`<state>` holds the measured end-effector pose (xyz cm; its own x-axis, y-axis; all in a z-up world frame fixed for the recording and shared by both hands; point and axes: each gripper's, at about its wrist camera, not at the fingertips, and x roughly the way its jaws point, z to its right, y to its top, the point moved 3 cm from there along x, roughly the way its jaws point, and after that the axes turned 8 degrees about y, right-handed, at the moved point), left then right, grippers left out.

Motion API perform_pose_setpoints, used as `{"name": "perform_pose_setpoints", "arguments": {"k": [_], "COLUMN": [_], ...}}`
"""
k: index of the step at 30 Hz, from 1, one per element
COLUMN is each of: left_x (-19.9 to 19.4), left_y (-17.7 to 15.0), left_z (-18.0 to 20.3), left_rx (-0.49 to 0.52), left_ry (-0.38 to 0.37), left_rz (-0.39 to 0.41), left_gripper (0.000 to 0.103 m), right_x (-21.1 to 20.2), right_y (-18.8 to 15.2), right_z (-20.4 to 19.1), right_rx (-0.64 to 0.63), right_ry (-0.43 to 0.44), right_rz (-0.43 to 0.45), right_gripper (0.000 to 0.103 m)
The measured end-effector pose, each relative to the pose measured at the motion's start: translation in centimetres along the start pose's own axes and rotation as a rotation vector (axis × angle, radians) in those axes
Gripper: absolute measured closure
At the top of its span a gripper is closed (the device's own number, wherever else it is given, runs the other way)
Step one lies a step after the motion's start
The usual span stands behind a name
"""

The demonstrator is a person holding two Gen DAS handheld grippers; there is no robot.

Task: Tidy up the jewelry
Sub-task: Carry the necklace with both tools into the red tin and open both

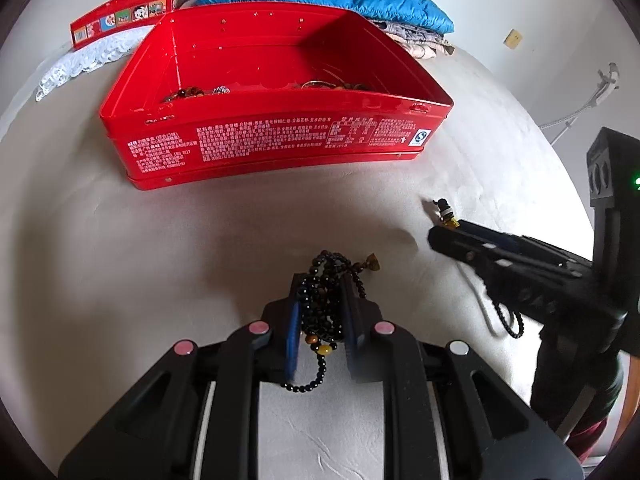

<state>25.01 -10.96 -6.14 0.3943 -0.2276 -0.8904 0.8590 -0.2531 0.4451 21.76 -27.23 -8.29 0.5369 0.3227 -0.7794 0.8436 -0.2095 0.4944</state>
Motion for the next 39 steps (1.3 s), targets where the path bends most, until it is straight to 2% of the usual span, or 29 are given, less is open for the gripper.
{"name": "perform_pose_setpoints", "arguments": {"k": [3, 6, 11, 17, 24, 29, 33, 39], "left_x": [-0.3, -0.5, -1.1, -2.6, -4.2, -3.2, -4.3, -8.0], "left_y": [0.1, 0.1, 0.0, 0.2, 0.4, 0.4, 0.3, 1.4], "left_z": [-0.1, -0.4, -1.0, -1.6, -2.4, -3.4, -4.0, -4.1], "left_rx": [-0.006, -0.015, -0.033, -0.046, -0.059, -0.088, -0.098, -0.086], "left_ry": [0.001, 0.000, -0.004, -0.023, -0.014, 0.013, 0.020, 0.030], "left_rz": [0.009, 0.013, 0.024, 0.056, 0.107, 0.070, 0.091, 0.172], "left_gripper": [0.087, 0.087, 0.087, 0.087, 0.087, 0.087, 0.087, 0.087], "right_x": [0.2, 0.0, -1.3, -3.5, -3.7, -2.1, -3.7, -7.5], "right_y": [-0.2, -0.3, -0.2, 0.2, 0.2, -0.2, 0.3, 2.5], "right_z": [-0.4, -0.3, 0.2, -0.1, -0.8, -0.8, -1.7, -4.4], "right_rx": [-0.044, -0.042, 0.004, 0.021, 0.010, 0.026, 0.000, -0.083], "right_ry": [-0.068, -0.059, 0.030, 0.097, 0.081, 0.078, 0.081, 0.085], "right_rz": [0.003, 0.003, 0.024, 0.075, 0.069, 0.009, 0.044, 0.106], "right_gripper": [0.088, 0.092, 0.092, 0.092, 0.092, 0.092, 0.092, 0.092]}}
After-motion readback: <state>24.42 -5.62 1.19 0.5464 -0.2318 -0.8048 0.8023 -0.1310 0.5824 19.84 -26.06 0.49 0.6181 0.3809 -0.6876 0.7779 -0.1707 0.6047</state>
